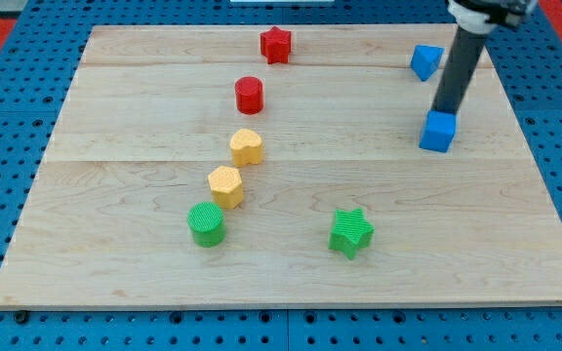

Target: Drag blue cube towards bottom left of the board

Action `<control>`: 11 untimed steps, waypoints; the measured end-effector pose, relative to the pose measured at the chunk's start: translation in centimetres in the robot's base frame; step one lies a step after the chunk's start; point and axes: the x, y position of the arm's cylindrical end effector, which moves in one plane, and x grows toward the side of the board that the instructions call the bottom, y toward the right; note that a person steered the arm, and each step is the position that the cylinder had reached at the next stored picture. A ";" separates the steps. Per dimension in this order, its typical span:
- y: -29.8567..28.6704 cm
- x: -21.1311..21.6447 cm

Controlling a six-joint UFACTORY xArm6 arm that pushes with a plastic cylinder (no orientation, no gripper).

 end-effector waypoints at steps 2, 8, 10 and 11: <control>-1.3 0.3; 4.0 3.0; 8.6 -7.3; 8.5 -11.5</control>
